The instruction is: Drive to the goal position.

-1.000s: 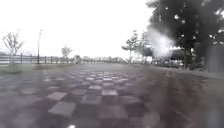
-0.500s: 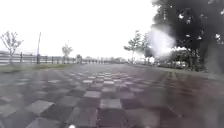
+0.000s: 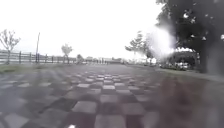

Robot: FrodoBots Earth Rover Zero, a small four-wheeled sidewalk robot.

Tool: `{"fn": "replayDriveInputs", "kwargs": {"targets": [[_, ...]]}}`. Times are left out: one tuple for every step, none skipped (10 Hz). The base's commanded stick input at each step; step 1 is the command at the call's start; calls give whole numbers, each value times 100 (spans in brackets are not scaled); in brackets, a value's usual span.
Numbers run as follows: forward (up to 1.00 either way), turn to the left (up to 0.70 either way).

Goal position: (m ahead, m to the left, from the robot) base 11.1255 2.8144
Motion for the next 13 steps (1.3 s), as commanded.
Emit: {"fn": "replayDriveInputs", "kwargs": {"targets": [[100, 0], [100, 0], [100, 0], [100, 0], [100, 0], [100, 0], [100, 0], [100, 0], [100, 0], [100, 0], [100, 0], [100, 0], [100, 0]]}}
